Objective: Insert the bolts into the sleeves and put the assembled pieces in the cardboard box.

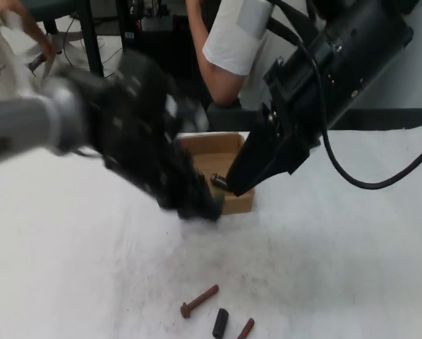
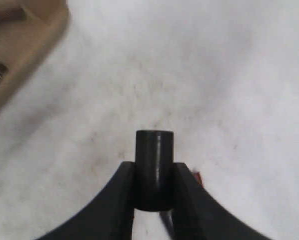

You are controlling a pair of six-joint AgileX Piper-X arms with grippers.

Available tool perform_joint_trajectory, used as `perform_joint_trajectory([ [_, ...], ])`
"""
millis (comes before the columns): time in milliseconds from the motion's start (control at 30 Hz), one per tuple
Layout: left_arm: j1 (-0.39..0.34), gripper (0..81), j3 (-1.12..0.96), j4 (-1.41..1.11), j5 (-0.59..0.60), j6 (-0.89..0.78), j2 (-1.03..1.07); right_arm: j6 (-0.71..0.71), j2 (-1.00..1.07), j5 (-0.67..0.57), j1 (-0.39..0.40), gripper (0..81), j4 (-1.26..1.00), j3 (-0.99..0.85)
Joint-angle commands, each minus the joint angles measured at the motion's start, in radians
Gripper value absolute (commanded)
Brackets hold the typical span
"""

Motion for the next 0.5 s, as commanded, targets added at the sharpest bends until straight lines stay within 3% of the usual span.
perform_joint_trajectory([
  [0, 0.118, 0.3, 0.061, -0.211, 0.103, -0.198, -0.143, -0.015, -0.009, -0.019, -0.054, 0.8, 0.000, 0.013],
  [133, 0.214, 0.3, 0.204, -0.458, 0.217, -0.408, -0.215, -0.032, -0.009, -0.030, -0.099, 0.8, -0.041, 0.016],
  [300, 0.281, 0.3, 0.375, -0.739, 0.298, -0.675, -0.245, -0.071, 0.010, -0.027, -0.112, 0.8, -0.113, 0.077],
  [467, 0.290, 0.3, 0.432, -0.862, 0.317, -0.746, -0.290, -0.103, 0.109, 0.158, -0.056, 0.8, -0.224, 0.192],
])
